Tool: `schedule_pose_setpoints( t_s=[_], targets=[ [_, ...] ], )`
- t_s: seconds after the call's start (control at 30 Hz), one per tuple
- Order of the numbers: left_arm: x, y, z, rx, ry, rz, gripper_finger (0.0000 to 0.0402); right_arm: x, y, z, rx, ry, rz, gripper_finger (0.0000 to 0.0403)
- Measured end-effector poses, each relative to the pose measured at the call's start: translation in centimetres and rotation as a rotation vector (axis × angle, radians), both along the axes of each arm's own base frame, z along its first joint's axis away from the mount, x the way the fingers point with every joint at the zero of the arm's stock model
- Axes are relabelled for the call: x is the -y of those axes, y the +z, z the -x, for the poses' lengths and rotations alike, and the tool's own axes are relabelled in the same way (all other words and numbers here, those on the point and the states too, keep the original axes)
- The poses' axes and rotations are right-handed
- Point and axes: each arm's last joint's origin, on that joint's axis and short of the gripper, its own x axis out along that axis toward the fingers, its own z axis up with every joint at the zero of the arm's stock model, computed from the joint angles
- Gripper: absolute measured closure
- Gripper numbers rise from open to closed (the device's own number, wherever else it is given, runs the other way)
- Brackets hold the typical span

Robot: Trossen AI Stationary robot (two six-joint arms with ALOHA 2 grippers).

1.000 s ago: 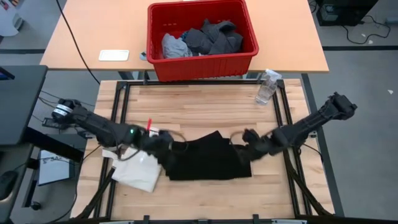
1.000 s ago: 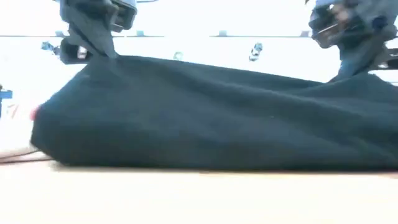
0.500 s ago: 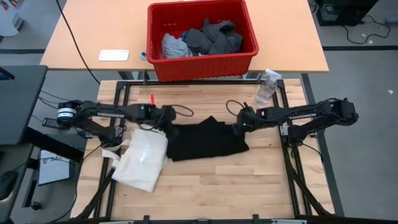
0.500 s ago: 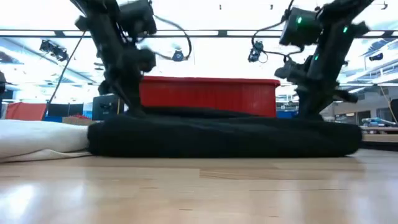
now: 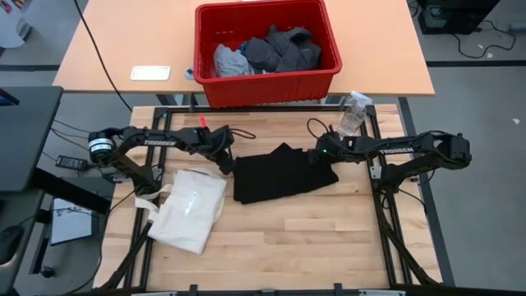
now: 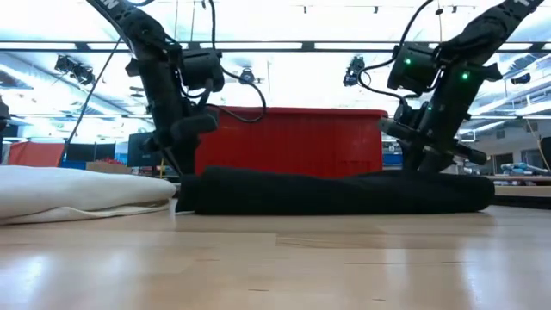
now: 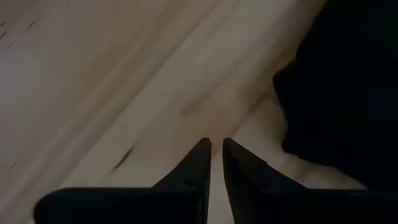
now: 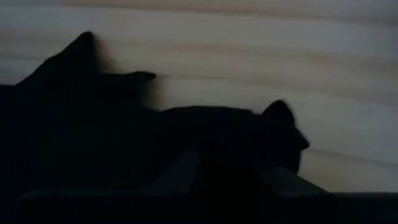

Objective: Fold Laundry from Bin
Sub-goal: Fold the black shirt

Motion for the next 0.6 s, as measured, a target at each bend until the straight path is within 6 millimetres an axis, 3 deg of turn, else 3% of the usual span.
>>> schedule_pose_setpoints(
  t_s=[0.33, 0.47, 0.6],
  targets=[
    [-2.3, 1.8, 0.8, 0.048, -0.012, 0.058, 0.0262, 0.5, 2.6, -1.5, 0.069, 0.015, 0.093, 0.0226],
    [-2.5, 2.3, 1.3, 0.098, -0.045, 0.128, 0.0230, 0.1, 4.3, -3.0, 0.124, 0.181, 0.187, 0.0222],
    [-1.6, 3.7, 1.3, 0.181, -0.077, 0.150, 0.0224, -1.1, 5.5, -4.7, 0.277, 0.422, 0.222, 0.0225]
  ],
)
